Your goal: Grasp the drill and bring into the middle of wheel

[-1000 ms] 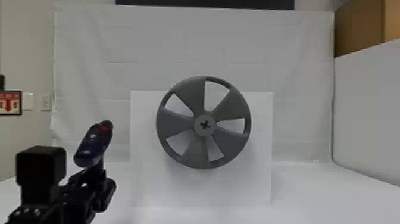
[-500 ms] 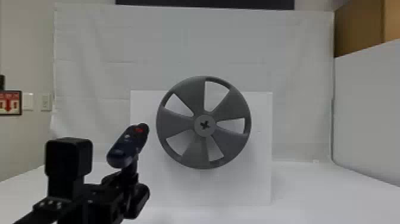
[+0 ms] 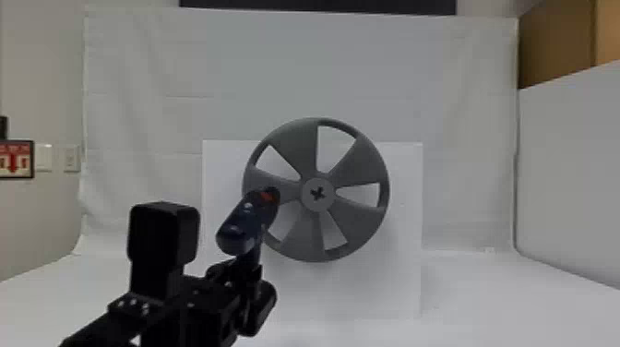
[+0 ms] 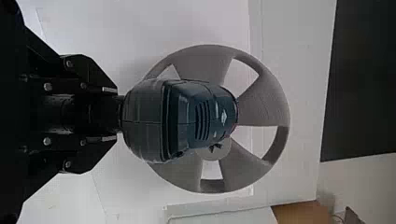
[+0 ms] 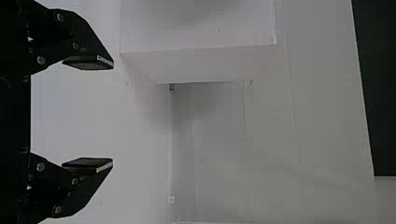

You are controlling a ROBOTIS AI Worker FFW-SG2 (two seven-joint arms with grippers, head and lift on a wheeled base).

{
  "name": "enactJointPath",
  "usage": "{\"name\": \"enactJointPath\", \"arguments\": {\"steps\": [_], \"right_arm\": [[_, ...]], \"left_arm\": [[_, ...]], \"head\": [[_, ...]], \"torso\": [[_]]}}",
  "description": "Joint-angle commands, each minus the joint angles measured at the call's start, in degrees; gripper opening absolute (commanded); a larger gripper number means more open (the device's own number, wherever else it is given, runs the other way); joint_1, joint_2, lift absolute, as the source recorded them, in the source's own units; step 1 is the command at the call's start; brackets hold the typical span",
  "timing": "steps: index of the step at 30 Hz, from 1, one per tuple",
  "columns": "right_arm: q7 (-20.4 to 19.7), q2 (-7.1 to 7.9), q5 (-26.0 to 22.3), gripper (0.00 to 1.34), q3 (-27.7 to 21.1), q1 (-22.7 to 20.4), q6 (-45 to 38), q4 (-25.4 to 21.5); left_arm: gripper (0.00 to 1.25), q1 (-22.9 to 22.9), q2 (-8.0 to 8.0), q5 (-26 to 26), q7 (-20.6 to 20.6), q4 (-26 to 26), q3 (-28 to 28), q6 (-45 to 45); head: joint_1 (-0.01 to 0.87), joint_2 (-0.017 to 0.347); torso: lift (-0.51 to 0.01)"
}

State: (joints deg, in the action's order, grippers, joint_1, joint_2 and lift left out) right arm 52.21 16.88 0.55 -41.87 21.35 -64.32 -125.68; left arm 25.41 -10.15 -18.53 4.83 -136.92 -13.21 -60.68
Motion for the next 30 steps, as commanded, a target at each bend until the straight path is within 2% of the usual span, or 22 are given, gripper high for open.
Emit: {"name": "enactJointPath", "arguments": {"steps": [1, 12, 30], "right_arm": [[0.00, 0.00, 0.50, 0.82, 0.38, 0.01, -0.02, 0.09], [0.00, -0.09, 0.94, 0.82, 0.82, 0.09, -0.10, 0.09], [0.00, 0.00, 1.82, 0.82, 1.79, 0.18, -0.37, 0.09]], "left_arm": [[0.03, 1.40, -0.13, -1.42, 0.00, 0.51, -1.56, -0.06], [0.03, 3.77, -0.13, -4.06, -0.09, 2.80, -4.37, -0.06], [0.03, 7.29, 0.83, -2.66, 0.00, 9.04, -6.39, 2.05]], "head": [[0.000, 0.000], [0.000, 0.000], [0.000, 0.000]], "torso": [[-0.406], [-0.406], [-0.406]]}}
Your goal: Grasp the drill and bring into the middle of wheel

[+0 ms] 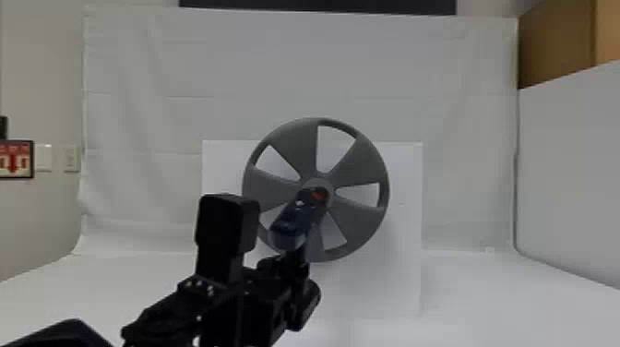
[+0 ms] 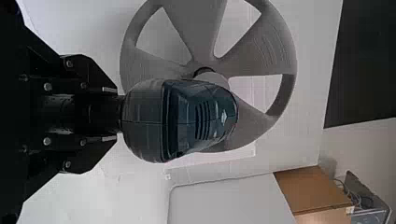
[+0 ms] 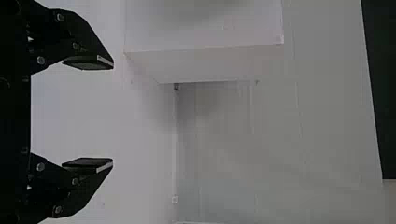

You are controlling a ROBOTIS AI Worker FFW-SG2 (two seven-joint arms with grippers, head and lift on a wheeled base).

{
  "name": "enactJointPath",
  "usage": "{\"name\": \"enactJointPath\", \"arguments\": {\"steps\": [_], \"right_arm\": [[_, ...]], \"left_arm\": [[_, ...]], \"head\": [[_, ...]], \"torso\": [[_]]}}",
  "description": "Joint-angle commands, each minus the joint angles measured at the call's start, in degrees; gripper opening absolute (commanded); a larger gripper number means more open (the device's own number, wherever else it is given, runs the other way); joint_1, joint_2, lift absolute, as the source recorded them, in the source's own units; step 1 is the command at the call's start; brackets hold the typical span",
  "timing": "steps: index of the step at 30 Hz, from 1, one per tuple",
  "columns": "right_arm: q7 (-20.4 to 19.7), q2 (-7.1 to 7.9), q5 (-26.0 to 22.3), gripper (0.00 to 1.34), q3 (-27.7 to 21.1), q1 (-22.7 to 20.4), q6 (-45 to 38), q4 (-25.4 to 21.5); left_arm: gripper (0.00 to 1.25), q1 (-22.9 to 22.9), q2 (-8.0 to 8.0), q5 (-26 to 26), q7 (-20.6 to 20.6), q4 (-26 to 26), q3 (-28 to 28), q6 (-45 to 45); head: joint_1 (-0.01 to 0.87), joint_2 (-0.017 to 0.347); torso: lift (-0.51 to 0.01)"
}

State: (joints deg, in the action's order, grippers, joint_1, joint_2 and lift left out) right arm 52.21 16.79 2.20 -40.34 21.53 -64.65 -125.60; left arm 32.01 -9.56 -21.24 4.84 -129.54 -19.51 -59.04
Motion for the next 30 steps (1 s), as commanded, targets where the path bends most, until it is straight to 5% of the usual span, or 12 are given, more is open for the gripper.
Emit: {"name": "enactJointPath", "arguments": {"steps": [1, 30], "right_arm": [[0.00, 0.09, 0.17, 0.82, 0.35, 0.00, -0.04, 0.00], [0.00, 0.44, 0.34, 0.82, 1.14, -0.18, -0.48, 0.18]], "left_arm": [[0.03, 0.94, 0.33, 0.06, 0.00, 2.19, -0.18, 0.51], [0.03, 2.70, 1.12, 1.29, 0.00, 8.78, -0.01, 4.55]], "head": [[0.000, 0.000], [0.000, 0.000]], "torso": [[-0.406], [-0.406]]}}
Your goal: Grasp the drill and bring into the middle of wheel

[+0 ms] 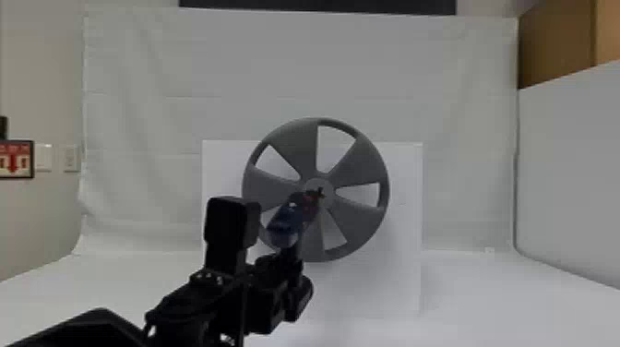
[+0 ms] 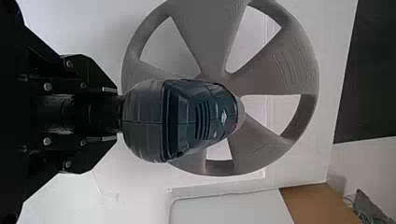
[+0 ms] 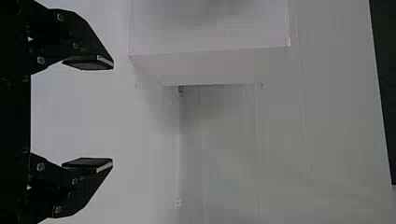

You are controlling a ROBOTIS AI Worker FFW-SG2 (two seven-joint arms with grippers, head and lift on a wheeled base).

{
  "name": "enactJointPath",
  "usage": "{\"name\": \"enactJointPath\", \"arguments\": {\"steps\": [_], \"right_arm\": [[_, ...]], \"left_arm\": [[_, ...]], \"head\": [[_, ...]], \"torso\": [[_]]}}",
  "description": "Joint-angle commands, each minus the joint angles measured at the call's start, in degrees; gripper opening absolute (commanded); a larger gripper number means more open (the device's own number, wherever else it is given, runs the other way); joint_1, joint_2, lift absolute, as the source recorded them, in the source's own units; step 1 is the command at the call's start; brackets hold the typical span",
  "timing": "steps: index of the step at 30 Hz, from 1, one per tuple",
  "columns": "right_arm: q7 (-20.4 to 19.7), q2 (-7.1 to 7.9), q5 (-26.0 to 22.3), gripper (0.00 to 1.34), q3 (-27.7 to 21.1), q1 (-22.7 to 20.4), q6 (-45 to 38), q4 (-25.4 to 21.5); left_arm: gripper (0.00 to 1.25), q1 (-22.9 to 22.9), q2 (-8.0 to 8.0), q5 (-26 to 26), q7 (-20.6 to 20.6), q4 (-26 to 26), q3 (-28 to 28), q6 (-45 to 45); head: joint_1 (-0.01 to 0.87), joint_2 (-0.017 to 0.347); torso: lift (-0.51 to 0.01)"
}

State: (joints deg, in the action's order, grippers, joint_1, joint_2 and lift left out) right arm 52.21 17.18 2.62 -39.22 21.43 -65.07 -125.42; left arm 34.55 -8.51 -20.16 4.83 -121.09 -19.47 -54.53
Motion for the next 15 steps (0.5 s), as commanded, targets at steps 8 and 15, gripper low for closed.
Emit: {"name": "enactJointPath", "arguments": {"steps": [8, 15], "right_arm": [[0.00, 0.05, 0.01, 0.82, 0.02, -0.07, -0.14, 0.00], [0.00, 0.13, 0.01, 0.82, 0.11, -0.07, -0.23, 0.00]], "left_arm": [[0.03, 0.25, 0.16, 0.48, -0.09, 0.68, -0.22, 0.04], [0.03, 0.43, 0.24, 0.57, -0.17, 1.03, -0.39, 0.04]], "head": [[0.000, 0.000], [0.000, 0.000]], "torso": [[-0.406], [-0.406]]}}
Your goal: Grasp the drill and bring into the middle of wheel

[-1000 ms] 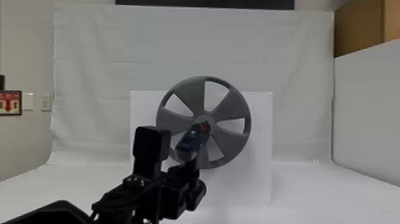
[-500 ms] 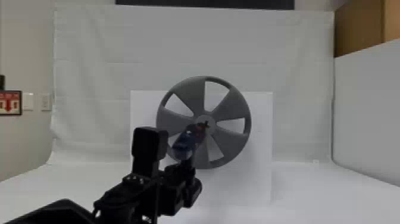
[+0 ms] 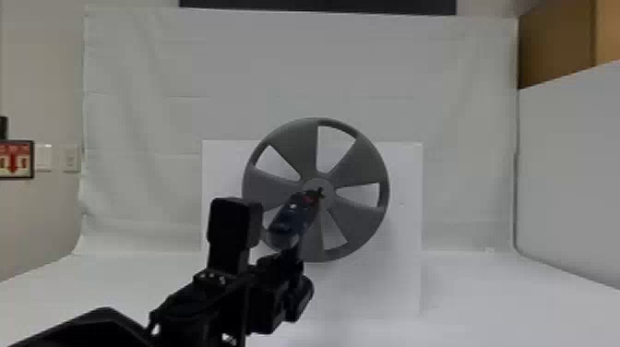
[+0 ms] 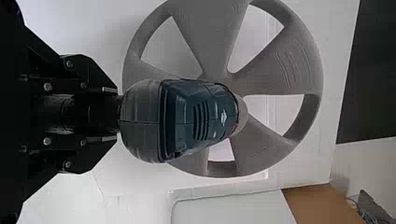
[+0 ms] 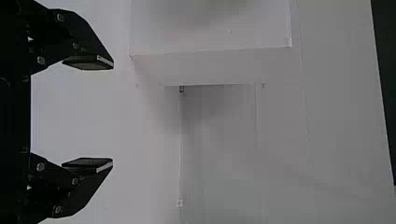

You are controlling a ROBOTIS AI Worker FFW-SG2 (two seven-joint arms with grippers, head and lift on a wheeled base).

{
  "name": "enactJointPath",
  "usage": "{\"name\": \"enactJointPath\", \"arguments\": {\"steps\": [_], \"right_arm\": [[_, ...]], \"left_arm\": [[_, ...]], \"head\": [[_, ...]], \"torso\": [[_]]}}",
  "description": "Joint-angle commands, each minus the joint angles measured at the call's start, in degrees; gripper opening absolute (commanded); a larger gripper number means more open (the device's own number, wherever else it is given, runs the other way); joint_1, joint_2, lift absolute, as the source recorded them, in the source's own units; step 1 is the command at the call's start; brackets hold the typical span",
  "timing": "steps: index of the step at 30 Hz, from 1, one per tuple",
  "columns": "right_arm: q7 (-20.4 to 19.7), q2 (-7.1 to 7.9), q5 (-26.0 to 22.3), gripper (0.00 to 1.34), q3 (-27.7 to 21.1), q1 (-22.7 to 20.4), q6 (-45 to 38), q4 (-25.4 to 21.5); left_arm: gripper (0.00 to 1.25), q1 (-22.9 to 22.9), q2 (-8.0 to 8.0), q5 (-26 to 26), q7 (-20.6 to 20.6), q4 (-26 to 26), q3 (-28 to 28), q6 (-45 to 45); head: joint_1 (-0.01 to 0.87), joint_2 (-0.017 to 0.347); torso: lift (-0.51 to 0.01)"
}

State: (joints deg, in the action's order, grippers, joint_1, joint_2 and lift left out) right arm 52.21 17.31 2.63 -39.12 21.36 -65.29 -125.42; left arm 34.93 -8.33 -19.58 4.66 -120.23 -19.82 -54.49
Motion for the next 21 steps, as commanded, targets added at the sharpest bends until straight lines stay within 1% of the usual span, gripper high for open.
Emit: {"name": "enactJointPath", "arguments": {"steps": [1, 21], "right_arm": [[0.00, 0.01, 0.01, 0.82, 0.01, 0.00, -0.01, 0.09], [0.00, 0.01, 0.01, 0.82, 0.10, 0.00, -0.01, 0.09]], "left_arm": [[0.03, 0.05, 0.07, -0.02, 0.00, 0.17, -0.04, 0.00], [0.03, 0.13, 0.16, 0.25, 0.00, 0.35, -0.13, 0.00]], "head": [[0.000, 0.000], [0.000, 0.000]], "torso": [[-0.406], [-0.406]]}}
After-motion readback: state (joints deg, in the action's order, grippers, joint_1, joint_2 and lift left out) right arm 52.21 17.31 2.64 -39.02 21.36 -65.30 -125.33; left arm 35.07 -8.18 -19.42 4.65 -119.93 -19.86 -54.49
